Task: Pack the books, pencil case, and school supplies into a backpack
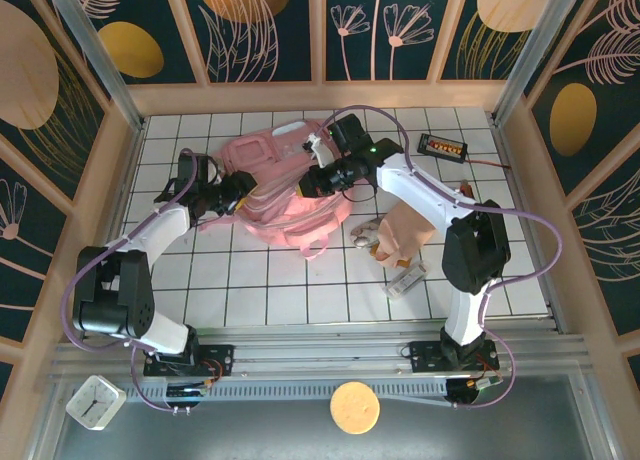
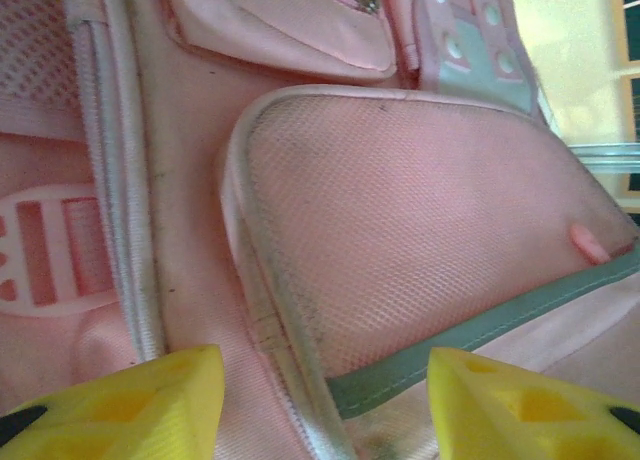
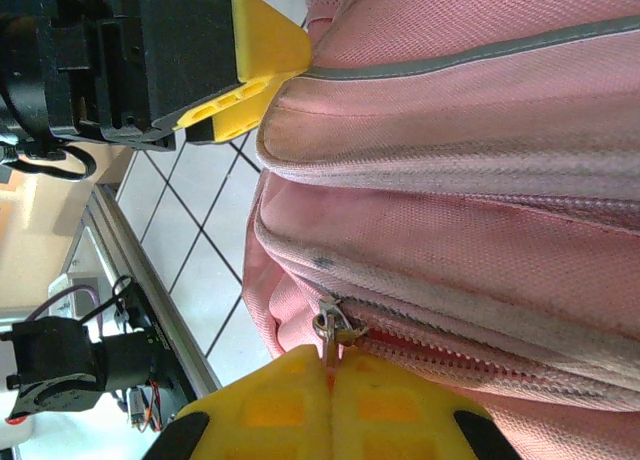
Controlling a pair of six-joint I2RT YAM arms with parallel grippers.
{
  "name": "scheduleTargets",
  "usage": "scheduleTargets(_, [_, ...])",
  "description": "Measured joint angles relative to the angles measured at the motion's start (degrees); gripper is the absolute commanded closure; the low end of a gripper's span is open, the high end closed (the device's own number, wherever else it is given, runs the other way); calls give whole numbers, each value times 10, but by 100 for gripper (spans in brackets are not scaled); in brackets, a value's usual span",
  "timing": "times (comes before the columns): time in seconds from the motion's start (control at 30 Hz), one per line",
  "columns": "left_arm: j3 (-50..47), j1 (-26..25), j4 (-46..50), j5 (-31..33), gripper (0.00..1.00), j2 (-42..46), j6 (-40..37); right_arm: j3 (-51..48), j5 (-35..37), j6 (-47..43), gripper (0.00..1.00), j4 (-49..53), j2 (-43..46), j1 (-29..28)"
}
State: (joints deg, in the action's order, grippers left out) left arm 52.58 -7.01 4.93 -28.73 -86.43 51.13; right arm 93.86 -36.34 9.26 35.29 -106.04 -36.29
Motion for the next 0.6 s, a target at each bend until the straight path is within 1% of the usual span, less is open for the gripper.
scheduleTargets(0.17, [1,0,-19,-22,50,-13,14,0,-2,0,100,0,0,0])
scheduleTargets(0.23, [1,0,-24,-33,50,-27,21,0,-2,0,100,0,0,0])
scheduleTargets(0.3, [1,0,-28,-42,55,-37,27,0,-2,0,100,0,0,0])
scheduleTargets(0.33, [1,0,-31,-46,59,-41,33,0,-2,0,100,0,0,0])
scheduleTargets(0.37, [1,0,-34,-49,65,-44,35,0,-2,0,100,0,0,0])
scheduleTargets(0.4, [1,1,-38,-52,76,-47,42,0,-2,0,100,0,0,0])
scheduleTargets(0.43, [1,2,-44,-56,92,-51,50,0,-2,0,100,0,0,1])
scheduleTargets(0.47, [0,3,-50,-60,100,-54,53,0,-2,0,100,0,0,1])
scheduleTargets(0.6, [-4,3,-90,-69,100,-67,90,0,8,-8,100,9,0,2])
